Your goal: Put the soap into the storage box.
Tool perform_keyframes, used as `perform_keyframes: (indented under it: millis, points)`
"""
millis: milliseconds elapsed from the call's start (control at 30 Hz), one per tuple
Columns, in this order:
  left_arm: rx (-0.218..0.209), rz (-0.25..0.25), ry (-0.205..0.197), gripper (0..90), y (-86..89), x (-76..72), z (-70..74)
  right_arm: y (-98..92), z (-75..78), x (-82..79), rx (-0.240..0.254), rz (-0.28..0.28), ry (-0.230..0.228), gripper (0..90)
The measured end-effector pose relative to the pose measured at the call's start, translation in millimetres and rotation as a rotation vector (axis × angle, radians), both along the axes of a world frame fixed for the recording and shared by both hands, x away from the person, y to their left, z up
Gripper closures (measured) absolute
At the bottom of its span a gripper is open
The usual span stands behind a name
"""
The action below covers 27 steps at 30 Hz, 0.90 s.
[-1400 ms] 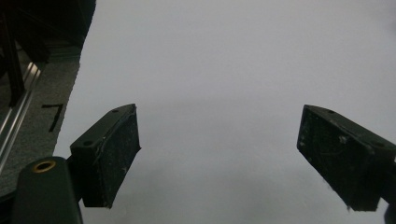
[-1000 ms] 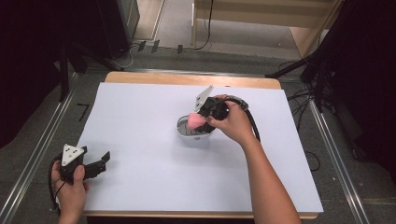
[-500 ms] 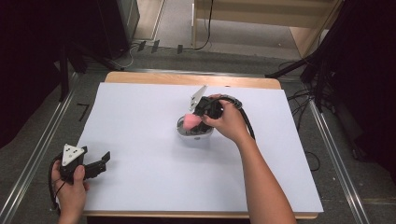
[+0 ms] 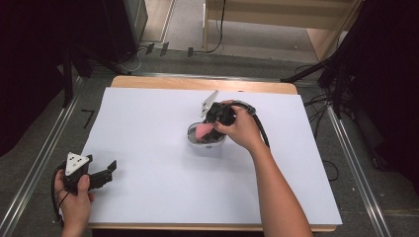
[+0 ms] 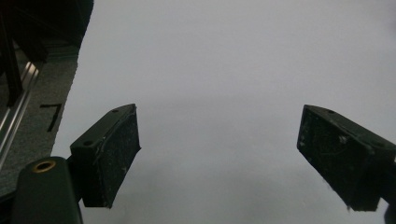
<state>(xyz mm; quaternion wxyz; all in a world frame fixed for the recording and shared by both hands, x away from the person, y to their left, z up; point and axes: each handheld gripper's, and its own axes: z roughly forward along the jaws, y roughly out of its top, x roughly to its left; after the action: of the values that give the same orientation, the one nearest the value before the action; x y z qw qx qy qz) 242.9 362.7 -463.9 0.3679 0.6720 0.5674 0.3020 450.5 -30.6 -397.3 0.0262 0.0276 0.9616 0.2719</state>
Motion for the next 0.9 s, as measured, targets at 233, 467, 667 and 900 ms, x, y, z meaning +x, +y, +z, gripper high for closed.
perform_keyframes:
  millis: [233,467,667,900]
  points:
    - [-0.001,0.001,-0.001,13.7,0.0,0.0,-0.1,-2.6,0.2,1.0,0.05,-0.015,0.024,37.7]
    - [-0.001,0.001,0.002,13.7,0.2,-0.1,0.1,-10.6,4.7,-4.0,0.046,-0.064,0.018,32.1]
    - [-0.003,0.002,0.002,13.7,0.1,-0.1,0.1,-21.7,4.3,-6.7,0.081,-0.111,0.023,28.2]
    - [0.003,0.001,0.003,13.7,-0.1,-0.3,0.3,-43.2,4.5,-15.8,0.111,-0.183,0.025,23.4]
